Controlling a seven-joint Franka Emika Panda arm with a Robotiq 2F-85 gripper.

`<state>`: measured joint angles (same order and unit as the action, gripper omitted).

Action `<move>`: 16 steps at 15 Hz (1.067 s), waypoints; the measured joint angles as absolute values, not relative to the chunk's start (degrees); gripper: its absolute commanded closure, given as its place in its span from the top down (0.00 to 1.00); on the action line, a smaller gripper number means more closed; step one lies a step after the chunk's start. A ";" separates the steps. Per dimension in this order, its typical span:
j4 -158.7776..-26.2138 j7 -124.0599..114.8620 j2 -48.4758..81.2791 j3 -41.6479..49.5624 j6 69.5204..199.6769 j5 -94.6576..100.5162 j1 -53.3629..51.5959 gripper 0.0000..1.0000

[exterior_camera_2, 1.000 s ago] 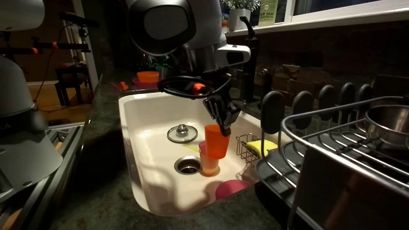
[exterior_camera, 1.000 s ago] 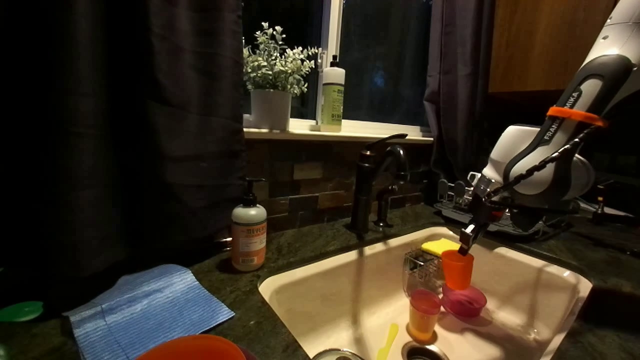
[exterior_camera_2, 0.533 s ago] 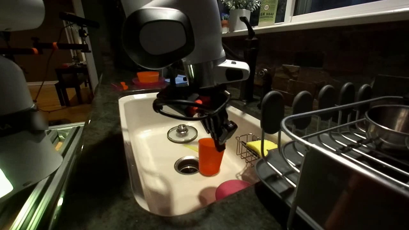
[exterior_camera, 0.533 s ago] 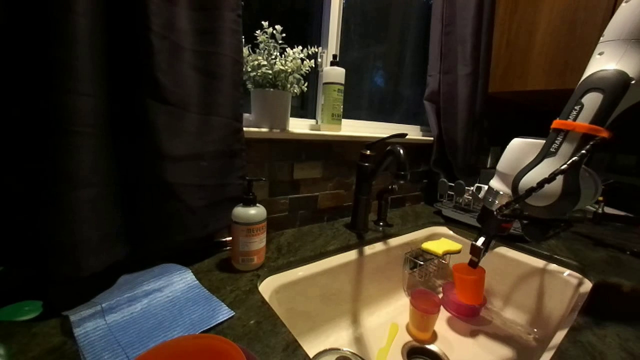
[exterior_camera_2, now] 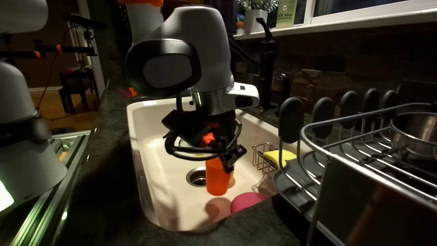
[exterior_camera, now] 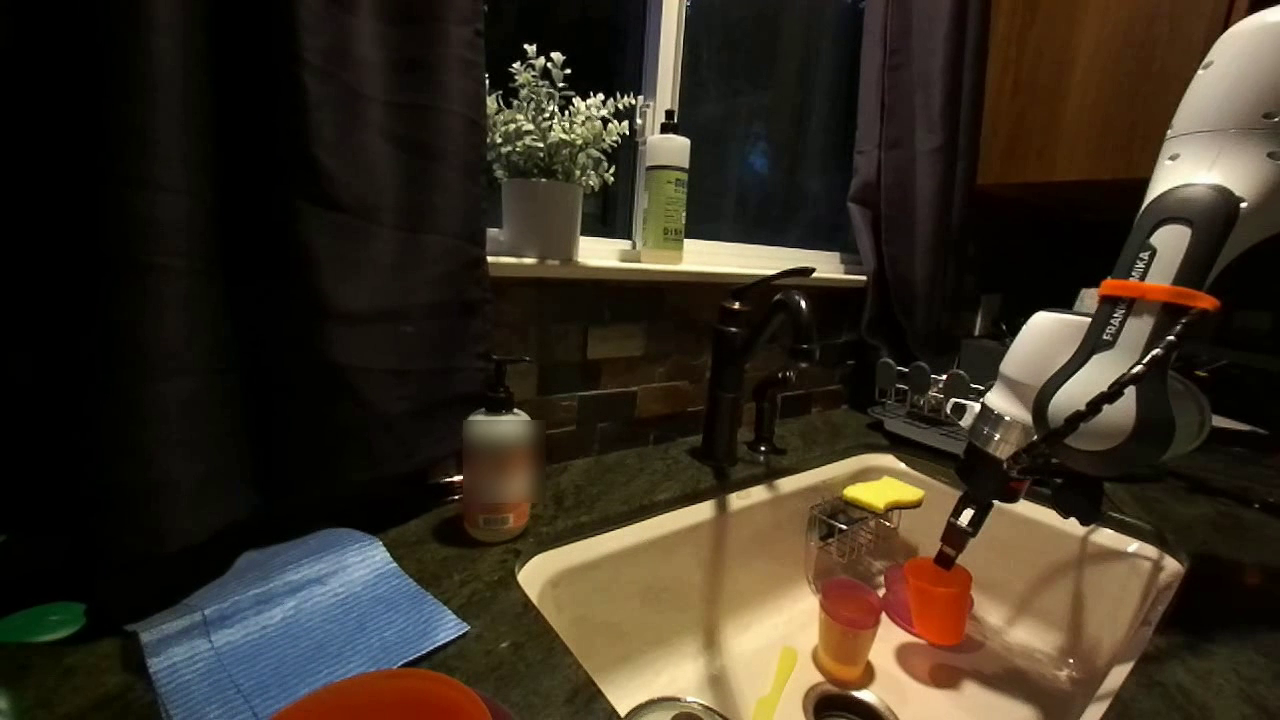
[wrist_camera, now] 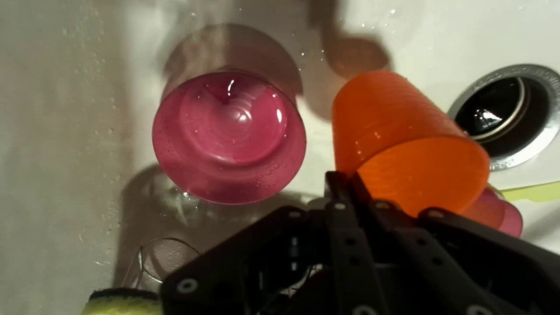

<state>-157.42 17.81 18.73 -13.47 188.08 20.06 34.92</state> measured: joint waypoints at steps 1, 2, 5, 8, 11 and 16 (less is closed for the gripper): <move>-157.41 18.54 19.12 -12.56 188.80 20.16 34.38 0.01; -157.40 19.23 19.44 -11.43 189.48 20.26 33.58 0.01; -157.37 20.28 20.14 -7.29 192.03 20.36 30.11 0.01; -157.39 20.31 21.63 -5.60 194.84 20.87 28.11 0.01; -157.38 20.27 23.51 -5.30 197.13 21.78 27.31 0.01; -157.32 20.32 25.29 -2.00 198.91 22.31 24.78 0.01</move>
